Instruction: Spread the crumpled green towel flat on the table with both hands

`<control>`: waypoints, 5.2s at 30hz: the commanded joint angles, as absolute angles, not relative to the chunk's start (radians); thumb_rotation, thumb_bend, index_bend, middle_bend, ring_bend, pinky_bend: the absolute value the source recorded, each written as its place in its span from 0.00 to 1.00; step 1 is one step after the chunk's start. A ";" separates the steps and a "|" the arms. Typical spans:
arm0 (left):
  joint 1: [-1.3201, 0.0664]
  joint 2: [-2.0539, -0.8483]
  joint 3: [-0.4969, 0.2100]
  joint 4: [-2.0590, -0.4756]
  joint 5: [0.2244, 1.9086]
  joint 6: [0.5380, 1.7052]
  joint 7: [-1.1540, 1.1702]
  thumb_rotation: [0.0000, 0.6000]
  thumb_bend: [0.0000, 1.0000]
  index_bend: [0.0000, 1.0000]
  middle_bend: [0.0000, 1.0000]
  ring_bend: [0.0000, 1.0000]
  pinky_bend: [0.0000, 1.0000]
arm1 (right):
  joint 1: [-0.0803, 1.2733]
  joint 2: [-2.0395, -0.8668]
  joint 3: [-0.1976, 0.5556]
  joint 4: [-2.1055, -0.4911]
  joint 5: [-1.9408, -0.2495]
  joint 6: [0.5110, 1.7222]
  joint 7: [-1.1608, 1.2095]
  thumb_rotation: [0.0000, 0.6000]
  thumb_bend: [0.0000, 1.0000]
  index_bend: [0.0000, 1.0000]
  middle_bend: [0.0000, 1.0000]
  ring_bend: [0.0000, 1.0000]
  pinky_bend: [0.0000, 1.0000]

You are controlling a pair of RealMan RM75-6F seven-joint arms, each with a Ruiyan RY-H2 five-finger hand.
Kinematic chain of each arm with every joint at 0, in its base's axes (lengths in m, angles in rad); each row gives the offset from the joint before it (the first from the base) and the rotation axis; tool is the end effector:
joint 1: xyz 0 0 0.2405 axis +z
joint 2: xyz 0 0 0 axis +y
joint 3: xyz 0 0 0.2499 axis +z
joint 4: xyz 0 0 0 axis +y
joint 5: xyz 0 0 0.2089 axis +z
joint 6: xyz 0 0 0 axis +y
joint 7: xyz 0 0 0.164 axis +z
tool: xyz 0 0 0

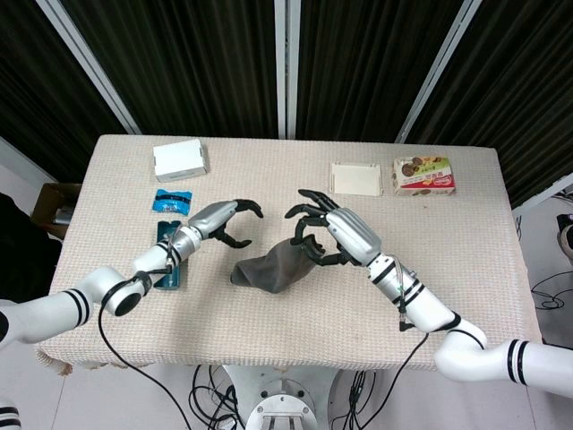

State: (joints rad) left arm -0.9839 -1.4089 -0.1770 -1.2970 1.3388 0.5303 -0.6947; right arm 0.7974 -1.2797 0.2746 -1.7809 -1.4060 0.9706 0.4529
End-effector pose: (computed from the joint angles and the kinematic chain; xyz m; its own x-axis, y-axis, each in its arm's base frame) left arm -0.1114 0.4167 -0.0097 0.0310 0.6527 0.7570 0.9625 -0.2237 0.1534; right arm -0.0402 -0.3413 0.0589 -0.1223 -0.4766 0.8706 -0.7938 -0.4795 -0.3741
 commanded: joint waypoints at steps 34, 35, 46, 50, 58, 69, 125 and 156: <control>-1.208 -1.571 -0.038 -1.168 1.656 0.526 -1.174 1.00 0.33 0.38 0.14 0.12 0.14 | 0.907 -1.380 0.346 -1.595 -1.326 0.894 0.514 1.00 0.41 0.68 0.25 0.00 0.00; -1.216 -1.573 -0.027 -1.163 1.662 0.530 -1.193 1.00 0.35 0.40 0.14 0.12 0.14 | 0.908 -1.381 0.346 -1.591 -1.324 0.893 0.514 1.00 0.41 0.68 0.25 0.00 0.00; -1.178 -1.536 0.009 -1.148 1.601 0.597 -1.273 1.00 0.67 0.75 0.30 0.15 0.14 | 0.882 -1.340 0.332 -1.587 -1.334 0.908 0.510 1.00 0.41 0.68 0.25 0.00 0.00; -1.112 -1.489 -0.024 -1.179 1.490 0.625 -1.168 1.00 0.67 0.75 0.31 0.15 0.14 | 0.857 -1.313 0.332 -1.587 -1.337 0.940 0.505 1.00 0.41 0.68 0.25 0.00 0.00; -0.987 -1.424 -0.119 -1.287 1.244 0.758 -0.829 1.00 0.67 0.75 0.31 0.15 0.15 | 0.830 -1.296 0.352 -1.572 -1.307 0.986 0.485 1.00 0.41 0.68 0.25 0.00 0.00; -0.901 -1.477 -0.253 -1.335 1.018 1.037 -0.377 1.00 0.68 0.75 0.31 0.15 0.15 | 0.834 -1.347 0.415 -1.496 -1.153 1.036 0.335 1.00 0.40 0.68 0.25 0.00 0.00; -0.624 -1.322 0.003 -1.814 1.340 1.132 0.156 1.00 0.15 0.21 0.11 0.12 0.14 | 0.573 -1.443 -0.080 -1.440 -1.675 1.208 0.066 1.00 0.40 0.68 0.25 0.00 0.00; -1.007 -1.558 -0.156 -1.512 0.637 0.681 0.358 1.00 0.24 0.33 0.06 0.10 0.14 | 0.560 -1.498 -0.041 -1.386 -1.687 1.217 0.122 1.00 0.40 0.68 0.25 0.00 0.00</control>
State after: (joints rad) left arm -0.9955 -1.5571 -0.1555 -1.5064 0.6482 0.6910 0.3582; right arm 0.5604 -1.4978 -0.0414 -1.3857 -1.6874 1.2165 0.1217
